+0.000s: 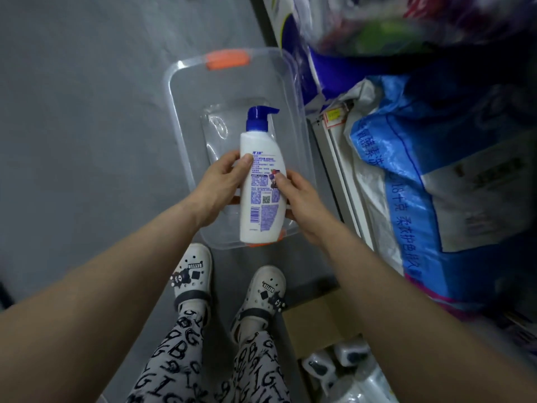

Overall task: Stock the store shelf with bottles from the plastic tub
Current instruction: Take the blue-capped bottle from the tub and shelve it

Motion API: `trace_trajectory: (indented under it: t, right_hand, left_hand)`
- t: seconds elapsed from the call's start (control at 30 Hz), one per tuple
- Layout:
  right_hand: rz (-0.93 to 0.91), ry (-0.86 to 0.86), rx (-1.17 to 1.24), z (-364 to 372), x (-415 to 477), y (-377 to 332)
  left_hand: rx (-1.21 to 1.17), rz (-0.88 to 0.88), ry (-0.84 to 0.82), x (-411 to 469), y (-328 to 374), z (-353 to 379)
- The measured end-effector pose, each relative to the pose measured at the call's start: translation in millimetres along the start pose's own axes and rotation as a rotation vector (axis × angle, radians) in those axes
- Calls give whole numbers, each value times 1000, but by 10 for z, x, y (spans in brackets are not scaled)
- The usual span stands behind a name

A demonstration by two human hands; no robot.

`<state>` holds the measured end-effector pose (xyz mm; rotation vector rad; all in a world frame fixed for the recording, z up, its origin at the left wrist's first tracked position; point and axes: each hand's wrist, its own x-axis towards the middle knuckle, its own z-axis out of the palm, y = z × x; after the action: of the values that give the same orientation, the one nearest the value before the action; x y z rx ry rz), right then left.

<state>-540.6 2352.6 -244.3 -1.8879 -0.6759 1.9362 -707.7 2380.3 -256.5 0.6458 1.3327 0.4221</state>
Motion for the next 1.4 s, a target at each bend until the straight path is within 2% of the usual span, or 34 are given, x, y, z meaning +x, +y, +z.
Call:
trace_trajectory:
  t: [0.23, 0.33, 0.37, 0.57, 0.8, 0.93, 1.13, 1.27, 1.4]
  right_hand:
    - [-15, 16, 12, -12, -805, -537]
    - [-16, 30, 40, -17, -1094, -730]
    - [-34, 45, 42, -56, -1471, -947]
    - [-91, 102, 80, -71, -2128, -1351]
    - [-141, 158, 152, -217, -3103, -1757]
    - [-180, 202, 206, -274, -3602, -1895]
    - [-224, 266, 375, -318, -4325, -2119]
    - [-223, 200, 431, -342, -4785, -2200]
    - [-228, 261, 469, -347, -5211, -2142]
  left_hand:
    - [30, 4, -25, -683, 618, 122]
    - [43, 44, -38, -942, 857, 188]
    - [65, 84, -42, -1279, 1117, 253]
    - [91, 192, 37, -1869, 1540, 440]
    - [117, 134, 40, -2662, 2229, 745]
    - [176, 106, -104, -3083, 2616, 910]
    - [289, 223, -259, -3604, 3049, 1166]
    - [323, 185, -411, -3943, 3327, 1339]
    - [480, 167, -526, -4262, 3553, 1536]
